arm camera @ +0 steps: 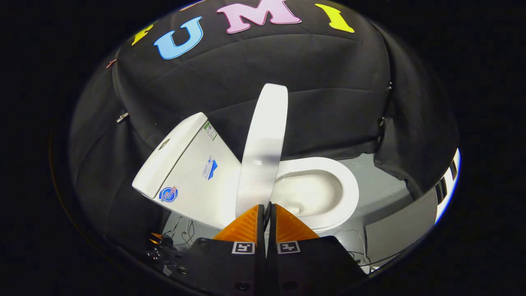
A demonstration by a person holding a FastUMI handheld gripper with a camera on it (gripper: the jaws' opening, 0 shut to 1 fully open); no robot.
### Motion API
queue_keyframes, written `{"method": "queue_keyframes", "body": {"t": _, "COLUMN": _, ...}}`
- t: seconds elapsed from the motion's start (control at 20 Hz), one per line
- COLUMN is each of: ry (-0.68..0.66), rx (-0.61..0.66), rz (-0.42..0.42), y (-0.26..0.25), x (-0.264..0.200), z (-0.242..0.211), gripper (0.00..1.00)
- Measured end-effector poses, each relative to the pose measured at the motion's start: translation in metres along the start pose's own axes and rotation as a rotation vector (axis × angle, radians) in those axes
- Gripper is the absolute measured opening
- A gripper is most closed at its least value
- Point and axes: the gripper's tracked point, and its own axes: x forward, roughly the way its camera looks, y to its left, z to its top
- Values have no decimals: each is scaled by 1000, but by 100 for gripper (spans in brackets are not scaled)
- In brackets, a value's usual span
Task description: Open the toilet lid.
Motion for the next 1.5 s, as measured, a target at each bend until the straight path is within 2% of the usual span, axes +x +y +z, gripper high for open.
{"method": "queue_keyframes", "body": {"t": 0.4, "ry": -1, "rx": -43, "rz": -7, "y": 31, "x": -3, "z": 4, "gripper": 5}}
{"method": "queue_keyframes", "body": {"t": 0.65, "ry": 10, "rx": -76, "rz": -62, "y": 41, "x": -1, "z": 4, "gripper": 5}}
{"method": "queue_keyframes", "body": {"t": 1.5, "ry": -21, "rx": -218, "rz": -150, "y": 111, "x": 6, "z": 3, "gripper": 5}}
